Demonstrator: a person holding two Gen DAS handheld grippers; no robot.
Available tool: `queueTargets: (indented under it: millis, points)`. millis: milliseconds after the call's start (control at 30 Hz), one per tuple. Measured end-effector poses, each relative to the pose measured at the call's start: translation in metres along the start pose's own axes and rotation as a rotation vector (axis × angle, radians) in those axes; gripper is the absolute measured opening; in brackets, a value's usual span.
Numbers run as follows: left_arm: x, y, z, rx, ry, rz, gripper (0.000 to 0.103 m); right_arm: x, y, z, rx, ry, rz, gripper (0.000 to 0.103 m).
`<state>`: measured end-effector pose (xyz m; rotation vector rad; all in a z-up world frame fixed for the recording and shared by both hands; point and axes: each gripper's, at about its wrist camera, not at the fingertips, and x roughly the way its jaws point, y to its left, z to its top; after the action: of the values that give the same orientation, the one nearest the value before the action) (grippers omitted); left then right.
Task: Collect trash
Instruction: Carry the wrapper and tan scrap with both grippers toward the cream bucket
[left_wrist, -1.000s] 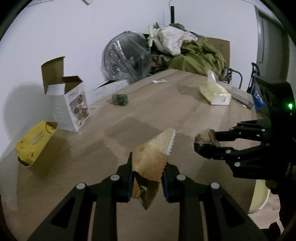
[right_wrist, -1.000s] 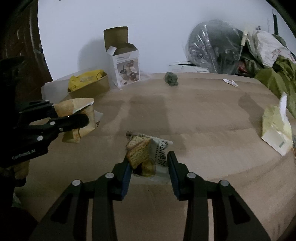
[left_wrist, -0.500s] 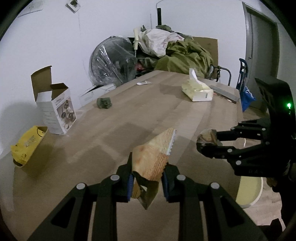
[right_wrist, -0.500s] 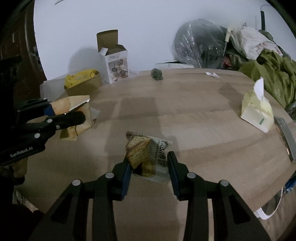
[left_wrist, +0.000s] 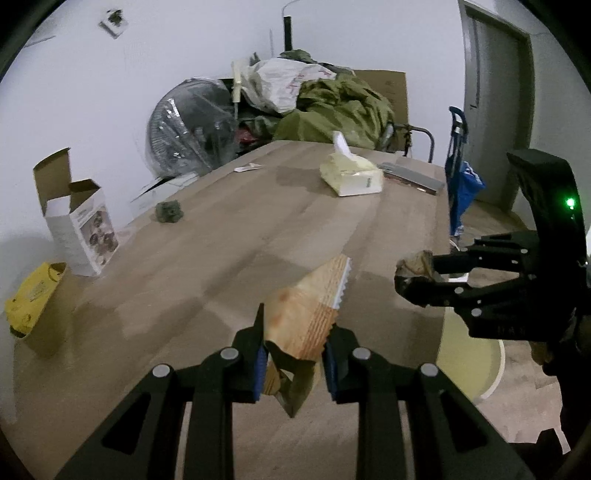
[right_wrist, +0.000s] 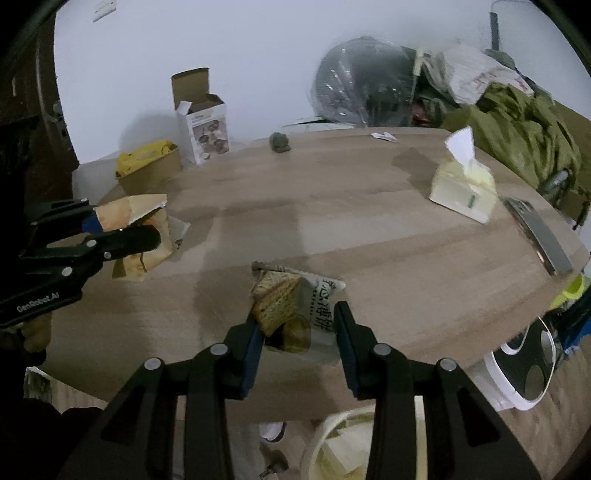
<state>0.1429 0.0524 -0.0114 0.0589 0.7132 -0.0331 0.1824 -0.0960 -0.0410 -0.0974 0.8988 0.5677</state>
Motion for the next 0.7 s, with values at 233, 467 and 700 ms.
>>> queueTargets:
  millis: [233,467,700]
  points:
    - [0.008,-0.023,0.001,0.033,0.005,-0.061,0.024,-0.014,-0.018,-0.021,0.043,0.002,-0.043,0.035]
    - [0.015,-0.047,0.003,0.071,0.002,-0.120,0.024,-0.031,-0.038,-0.043,0.095,0.003,-0.097,0.035]
    - [0.018,-0.068,-0.003,0.094,0.000,-0.163,0.024,-0.044,-0.053,-0.067,0.139,0.006,-0.141,0.035]
